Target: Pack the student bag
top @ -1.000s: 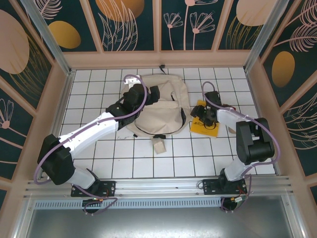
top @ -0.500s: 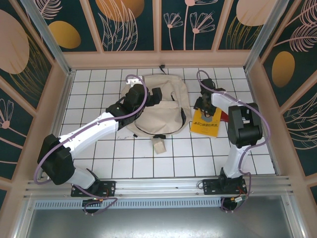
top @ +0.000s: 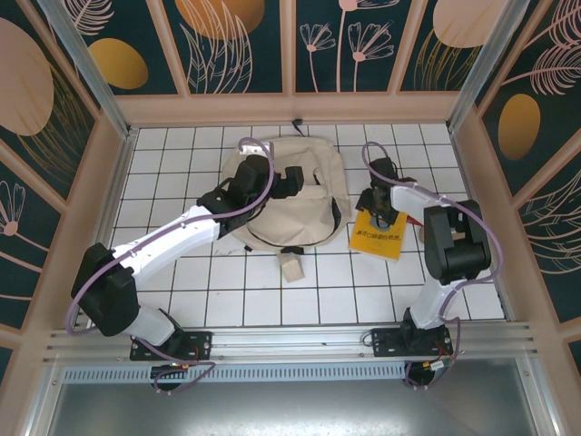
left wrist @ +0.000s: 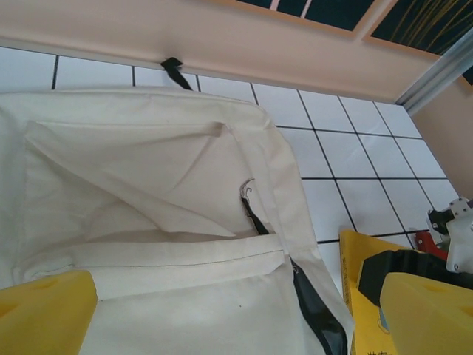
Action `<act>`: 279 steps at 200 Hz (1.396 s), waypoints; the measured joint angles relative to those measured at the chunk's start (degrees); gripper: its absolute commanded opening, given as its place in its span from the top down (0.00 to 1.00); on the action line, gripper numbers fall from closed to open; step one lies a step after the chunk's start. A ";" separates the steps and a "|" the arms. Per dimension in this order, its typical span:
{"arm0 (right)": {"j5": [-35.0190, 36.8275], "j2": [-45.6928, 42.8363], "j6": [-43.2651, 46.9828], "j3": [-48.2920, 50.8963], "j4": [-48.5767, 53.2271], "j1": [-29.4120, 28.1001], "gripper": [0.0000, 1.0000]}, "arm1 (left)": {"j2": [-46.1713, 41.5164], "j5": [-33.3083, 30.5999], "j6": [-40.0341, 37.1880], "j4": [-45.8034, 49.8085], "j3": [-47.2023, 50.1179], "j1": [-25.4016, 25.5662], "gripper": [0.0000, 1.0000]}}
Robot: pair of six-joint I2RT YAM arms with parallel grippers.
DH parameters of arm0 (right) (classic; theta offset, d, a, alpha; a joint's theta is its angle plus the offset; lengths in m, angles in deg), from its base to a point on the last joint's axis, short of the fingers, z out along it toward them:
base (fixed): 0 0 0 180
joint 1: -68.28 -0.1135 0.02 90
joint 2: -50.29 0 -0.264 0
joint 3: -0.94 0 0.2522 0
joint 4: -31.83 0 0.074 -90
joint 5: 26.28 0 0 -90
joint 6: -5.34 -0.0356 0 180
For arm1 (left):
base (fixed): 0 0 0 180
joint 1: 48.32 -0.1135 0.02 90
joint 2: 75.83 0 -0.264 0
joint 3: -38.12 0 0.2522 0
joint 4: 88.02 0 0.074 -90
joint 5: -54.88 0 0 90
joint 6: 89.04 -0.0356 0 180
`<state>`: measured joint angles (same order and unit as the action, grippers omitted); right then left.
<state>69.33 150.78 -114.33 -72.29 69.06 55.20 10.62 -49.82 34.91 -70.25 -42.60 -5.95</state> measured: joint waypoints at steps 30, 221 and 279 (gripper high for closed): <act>-1.22 -6.34 -4.13 6.91 -0.63 -4.07 0.29 | 1.60 3.67 -0.11 -0.39 -0.04 0.00 0.01; -9.33 -19.56 -2.19 17.66 10.99 5.88 0.38 | 18.60 23.28 5.07 -3.82 -13.16 11.26 0.34; -10.29 -19.04 -2.45 18.12 9.55 5.88 0.43 | 28.72 22.18 7.13 0.76 -20.57 14.93 0.48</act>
<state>59.04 131.74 -116.78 -54.17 78.61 61.08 39.34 -27.64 42.04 -69.49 -63.17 8.98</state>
